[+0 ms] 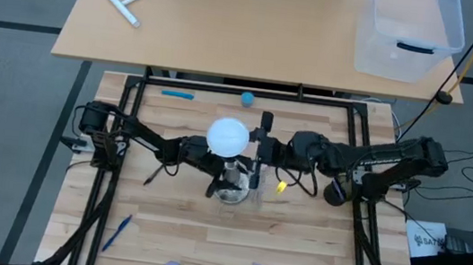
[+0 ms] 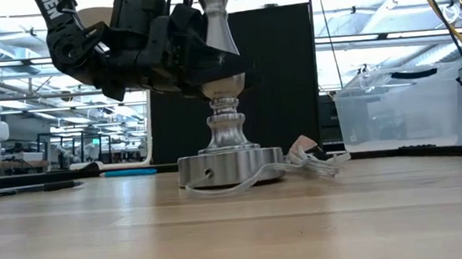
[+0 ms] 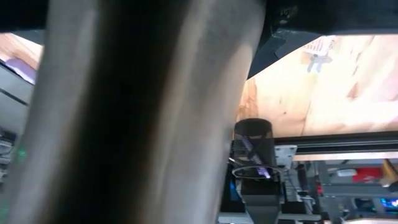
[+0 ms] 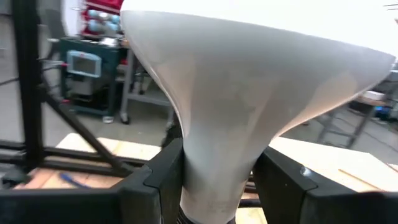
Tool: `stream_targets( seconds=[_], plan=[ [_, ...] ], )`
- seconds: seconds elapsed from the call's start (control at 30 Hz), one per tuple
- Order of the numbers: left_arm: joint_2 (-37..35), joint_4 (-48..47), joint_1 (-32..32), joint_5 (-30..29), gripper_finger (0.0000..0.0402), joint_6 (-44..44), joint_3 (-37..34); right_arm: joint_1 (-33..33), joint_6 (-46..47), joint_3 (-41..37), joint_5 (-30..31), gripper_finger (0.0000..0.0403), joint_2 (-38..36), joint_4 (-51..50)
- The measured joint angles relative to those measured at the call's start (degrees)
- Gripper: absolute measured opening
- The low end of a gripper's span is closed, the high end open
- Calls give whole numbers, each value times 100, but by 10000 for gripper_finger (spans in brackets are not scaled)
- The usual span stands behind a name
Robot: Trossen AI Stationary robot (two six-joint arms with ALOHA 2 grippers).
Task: Screw lightbulb
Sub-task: Remove the lightbulb from the lamp
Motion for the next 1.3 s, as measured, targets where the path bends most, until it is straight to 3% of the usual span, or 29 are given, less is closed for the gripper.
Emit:
stream_targets(
  seconds=[0.27, 0.4, 0.67, 0.83, 0.9, 1.07, 1.3],
  plan=[
    [-2, -158, 39, 228, 258, 12, 4, -481, 157, 13, -1508, 159, -149, -402],
    [-2, -234, 83, 225, 258, -23, 7, -540, 208, 11, -1545, 181, -249, -516],
    [-2, -283, 87, 184, 258, 34, -2, -512, 497, -11, -1413, 284, -770, -1219],
    [-2, -282, 87, 19, 258, 1, -7, -294, 473, -11, -1437, 318, -1065, -1838],
    [-2, -284, 87, -48, 258, -13, -7, -145, 479, -11, -1193, 319, -1192, -2203],
    [-2, -282, 90, -134, 258, -24, -9, 389, 604, -11, 182, 315, -1460, -2756],
    [-2, -280, 92, -324, 258, -59, -11, 1324, 782, -78, 2090, 315, -1384, -2663]
  ],
)
